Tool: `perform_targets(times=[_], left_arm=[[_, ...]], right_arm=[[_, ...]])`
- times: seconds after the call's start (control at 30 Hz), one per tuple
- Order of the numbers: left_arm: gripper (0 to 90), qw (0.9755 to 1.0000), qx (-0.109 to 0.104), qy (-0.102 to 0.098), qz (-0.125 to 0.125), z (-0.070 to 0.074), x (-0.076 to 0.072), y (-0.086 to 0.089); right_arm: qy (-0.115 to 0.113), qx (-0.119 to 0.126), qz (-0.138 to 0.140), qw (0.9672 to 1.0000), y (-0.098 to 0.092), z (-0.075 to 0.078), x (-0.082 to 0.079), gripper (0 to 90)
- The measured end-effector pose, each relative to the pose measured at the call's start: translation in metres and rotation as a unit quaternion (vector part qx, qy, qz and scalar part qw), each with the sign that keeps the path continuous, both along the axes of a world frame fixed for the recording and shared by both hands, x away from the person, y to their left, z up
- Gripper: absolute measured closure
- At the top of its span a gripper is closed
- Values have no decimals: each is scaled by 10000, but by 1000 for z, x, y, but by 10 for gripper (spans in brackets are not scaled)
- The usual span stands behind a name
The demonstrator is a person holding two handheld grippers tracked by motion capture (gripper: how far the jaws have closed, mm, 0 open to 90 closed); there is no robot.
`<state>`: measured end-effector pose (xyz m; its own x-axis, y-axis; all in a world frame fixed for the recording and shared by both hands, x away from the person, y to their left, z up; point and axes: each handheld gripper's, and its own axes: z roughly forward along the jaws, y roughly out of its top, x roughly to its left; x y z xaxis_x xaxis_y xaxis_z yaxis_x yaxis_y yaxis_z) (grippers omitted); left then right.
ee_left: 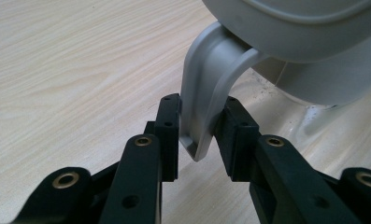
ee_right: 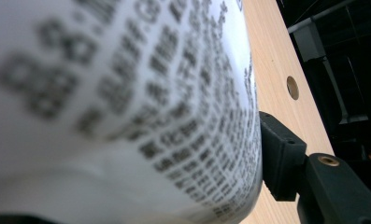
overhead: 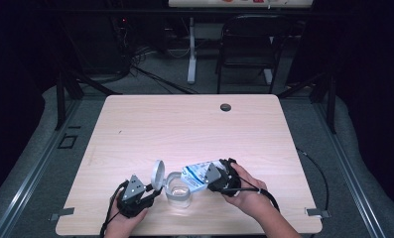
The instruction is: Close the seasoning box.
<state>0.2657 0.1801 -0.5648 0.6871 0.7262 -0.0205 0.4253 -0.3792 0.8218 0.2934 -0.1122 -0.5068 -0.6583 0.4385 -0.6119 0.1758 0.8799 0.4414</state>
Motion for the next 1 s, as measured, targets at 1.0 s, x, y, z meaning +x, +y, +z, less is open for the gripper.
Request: perform_targets(times=[1.0], left_arm=[[609, 9999, -71, -63, -37, 2, 0, 1]], right_arm=[[-262, -532, 61, 9982, 2, 2, -1, 453]])
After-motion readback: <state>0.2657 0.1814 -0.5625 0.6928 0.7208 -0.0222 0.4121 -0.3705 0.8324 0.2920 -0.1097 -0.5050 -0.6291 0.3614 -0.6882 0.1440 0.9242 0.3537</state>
